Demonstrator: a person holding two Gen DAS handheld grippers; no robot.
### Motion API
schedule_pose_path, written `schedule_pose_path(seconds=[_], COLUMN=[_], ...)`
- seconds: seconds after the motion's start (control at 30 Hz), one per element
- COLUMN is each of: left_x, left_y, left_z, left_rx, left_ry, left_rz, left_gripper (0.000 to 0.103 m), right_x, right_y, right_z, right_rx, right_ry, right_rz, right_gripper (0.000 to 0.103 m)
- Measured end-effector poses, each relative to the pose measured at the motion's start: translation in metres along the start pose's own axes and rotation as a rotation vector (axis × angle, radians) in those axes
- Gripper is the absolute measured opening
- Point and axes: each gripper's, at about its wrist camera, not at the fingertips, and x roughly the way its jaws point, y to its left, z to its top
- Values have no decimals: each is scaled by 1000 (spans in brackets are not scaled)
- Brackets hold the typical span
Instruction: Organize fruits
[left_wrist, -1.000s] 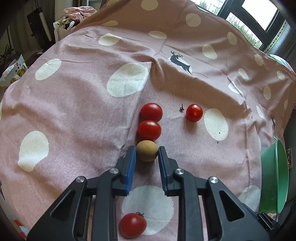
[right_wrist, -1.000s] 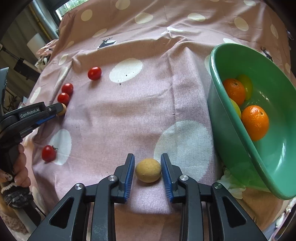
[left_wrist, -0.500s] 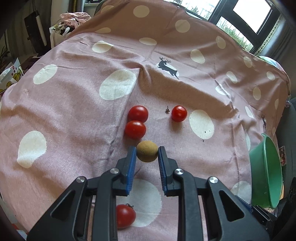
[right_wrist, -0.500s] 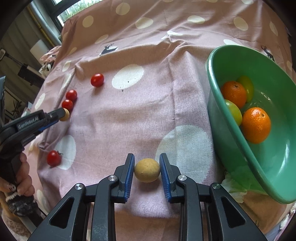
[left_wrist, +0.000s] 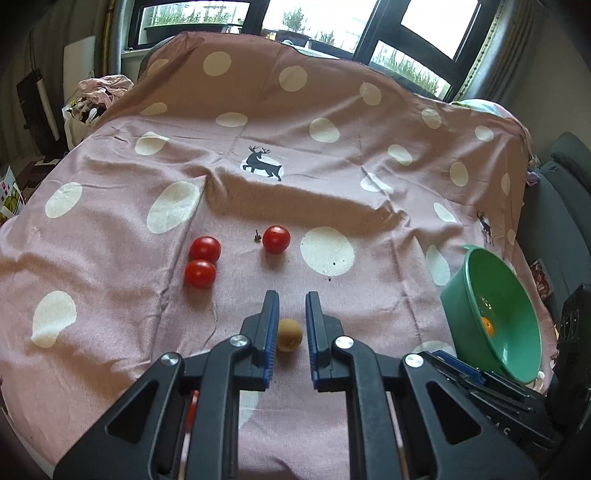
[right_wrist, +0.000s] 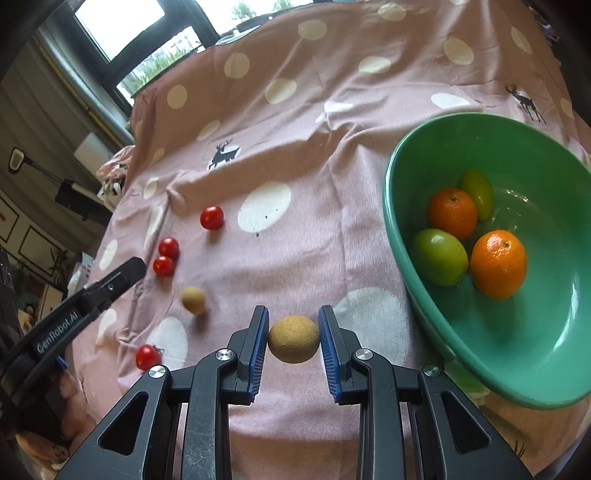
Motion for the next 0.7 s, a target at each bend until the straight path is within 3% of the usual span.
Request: schedule_pose_path(seconds=[0.1, 0.17, 0.23, 0.33, 0.47, 0.7], left_x=[6, 11, 19, 40, 77, 89], left_y=[4, 7, 6, -4, -14, -27], left_z=[0, 5, 10, 22, 33, 26], left_rx=[-10, -20, -26, -4, -4, 98], left_ry=[27, 45, 64, 87, 195, 191], left_rz=[7, -10, -6, -25, -14, 71], left_gripper=[12, 18, 32, 37, 35, 34], right_x=[3, 3, 1, -1, -3, -6], right_y=[-2, -3, -5, -10, -11, -7], right_z=[0, 2, 3, 5, 7, 10], right_rx=[10, 17, 19, 38, 50, 37], right_ry=[14, 11, 1, -4, -6, -21], right_rz=[-10, -9, -2, 18, 58, 80], right_gripper=[29, 29, 29, 29, 29, 29])
